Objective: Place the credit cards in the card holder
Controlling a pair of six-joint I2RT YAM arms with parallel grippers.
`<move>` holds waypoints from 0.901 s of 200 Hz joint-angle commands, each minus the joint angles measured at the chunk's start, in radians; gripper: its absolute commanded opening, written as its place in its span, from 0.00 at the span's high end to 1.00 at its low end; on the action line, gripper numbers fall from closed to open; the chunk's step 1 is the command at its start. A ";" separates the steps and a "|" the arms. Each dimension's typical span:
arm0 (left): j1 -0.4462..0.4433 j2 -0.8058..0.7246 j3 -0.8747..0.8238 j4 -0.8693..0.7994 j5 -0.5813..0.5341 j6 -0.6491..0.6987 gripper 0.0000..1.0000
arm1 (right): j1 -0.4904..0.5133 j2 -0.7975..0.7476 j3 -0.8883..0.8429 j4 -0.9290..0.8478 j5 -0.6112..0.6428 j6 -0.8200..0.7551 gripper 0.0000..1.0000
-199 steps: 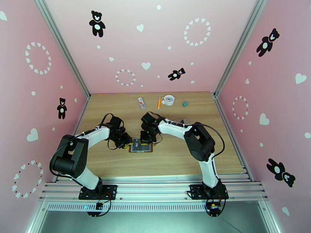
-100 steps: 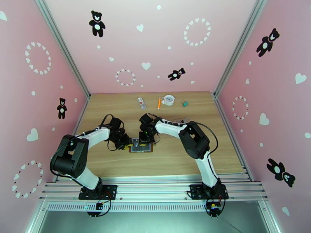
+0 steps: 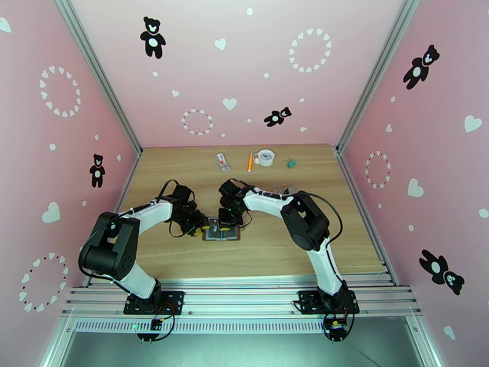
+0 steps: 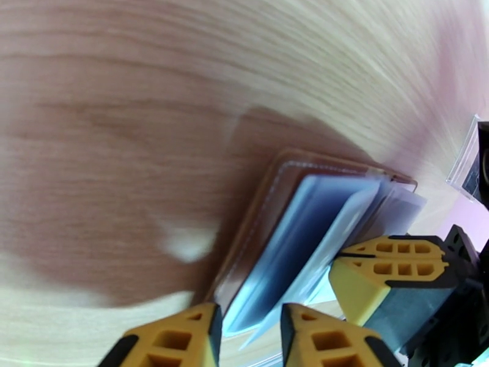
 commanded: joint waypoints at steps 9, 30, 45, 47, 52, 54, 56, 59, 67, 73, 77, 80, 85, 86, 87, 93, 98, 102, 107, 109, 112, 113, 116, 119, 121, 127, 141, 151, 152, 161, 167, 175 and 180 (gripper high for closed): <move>-0.019 0.003 0.018 0.024 0.036 -0.005 0.68 | 0.009 0.031 -0.027 -0.059 0.039 0.000 1.00; -0.031 0.006 0.022 0.044 0.053 -0.008 0.69 | 0.008 0.032 -0.029 -0.059 0.039 0.000 1.00; -0.042 0.010 0.034 0.046 0.057 -0.008 0.69 | 0.008 0.031 -0.031 -0.057 0.036 0.001 1.00; -0.043 0.012 0.036 0.046 0.056 -0.008 0.69 | 0.008 0.032 -0.031 -0.057 0.036 0.001 1.00; -0.046 0.012 0.039 0.048 0.056 -0.008 0.69 | 0.008 0.031 -0.032 -0.057 0.036 0.001 1.00; -0.047 0.013 0.040 0.048 0.056 -0.009 0.69 | 0.008 0.032 -0.033 -0.057 0.036 0.001 1.00; -0.048 0.014 0.041 0.048 0.057 -0.009 0.69 | 0.008 0.031 -0.033 -0.056 0.036 0.000 1.00; -0.049 0.016 0.042 0.049 0.057 -0.010 0.69 | 0.008 0.031 -0.033 -0.056 0.036 0.000 1.00; -0.054 0.019 0.044 0.052 0.058 -0.012 0.70 | 0.008 0.031 -0.033 -0.056 0.036 0.001 1.00; -0.057 0.022 0.045 0.052 0.058 -0.014 0.70 | 0.008 0.030 -0.034 -0.056 0.036 0.001 1.00; -0.058 0.024 0.045 0.054 0.057 -0.014 0.70 | 0.008 0.030 -0.034 -0.056 0.034 0.001 1.00; -0.059 0.025 0.045 0.053 0.056 -0.014 0.70 | 0.008 0.030 -0.035 -0.056 0.035 0.001 1.00; -0.061 0.027 0.046 0.053 0.055 -0.012 0.70 | 0.008 0.030 -0.035 -0.056 0.033 0.000 1.00; -0.061 0.027 0.046 0.053 0.055 -0.012 0.70 | 0.008 0.030 -0.035 -0.056 0.033 0.000 1.00; -0.062 0.028 0.045 0.053 0.055 -0.012 0.70 | 0.008 0.030 -0.035 -0.056 0.033 0.000 1.00; -0.063 0.030 0.045 0.055 0.055 -0.014 0.70 | 0.008 0.030 -0.035 -0.056 0.033 0.000 1.00; -0.065 0.030 0.044 0.055 0.055 -0.014 0.70 | 0.008 0.028 -0.033 -0.056 0.032 0.000 1.00; -0.066 0.031 0.044 0.057 0.055 -0.014 0.70 | 0.008 0.028 -0.033 -0.056 0.034 -0.002 1.00; -0.066 0.032 0.045 0.057 0.055 -0.014 0.70 | 0.008 0.028 -0.033 -0.056 0.033 -0.002 1.00; -0.067 0.031 0.045 0.057 0.055 -0.014 0.70 | 0.008 0.027 -0.033 -0.056 0.033 -0.003 1.00; -0.068 0.032 0.044 0.057 0.056 -0.014 0.70 | 0.008 0.028 -0.033 -0.057 0.032 -0.003 1.00; -0.069 0.032 0.045 0.058 0.056 -0.014 0.70 | 0.008 0.028 -0.033 -0.057 0.032 -0.003 1.00; -0.069 0.031 0.045 0.057 0.056 -0.014 0.70 | 0.008 0.028 -0.033 -0.057 0.032 -0.003 1.00; -0.069 0.032 0.045 0.058 0.056 -0.014 0.70 | 0.008 0.027 -0.032 -0.057 0.031 -0.003 1.00; -0.069 0.032 0.046 0.057 0.056 -0.015 0.70 | 0.008 0.027 -0.032 -0.057 0.032 -0.003 1.00; -0.071 0.032 0.048 0.058 0.056 -0.015 0.70 | 0.007 0.026 -0.032 -0.057 0.031 -0.004 1.00; -0.074 0.032 0.050 0.057 0.055 -0.015 0.70 | 0.008 0.025 -0.034 -0.057 0.032 -0.006 1.00; -0.077 0.032 0.047 0.061 0.054 -0.018 0.70 | 0.008 0.023 -0.039 -0.057 0.032 -0.005 1.00; -0.076 0.032 0.047 0.062 0.054 -0.019 0.70 | 0.008 0.022 -0.041 -0.056 0.032 -0.005 1.00; -0.079 0.032 0.045 0.063 0.053 -0.022 0.70 | 0.008 0.019 -0.046 -0.053 0.032 -0.003 1.00; -0.080 0.031 0.043 0.065 0.052 -0.023 0.70 | 0.008 0.015 -0.049 -0.052 0.031 -0.004 1.00; -0.083 0.029 0.040 0.067 0.050 -0.025 0.70 | 0.008 0.013 -0.054 -0.050 0.032 -0.003 1.00; -0.083 0.030 0.038 0.067 0.050 -0.026 0.70 | 0.008 0.011 -0.057 -0.049 0.033 -0.003 1.00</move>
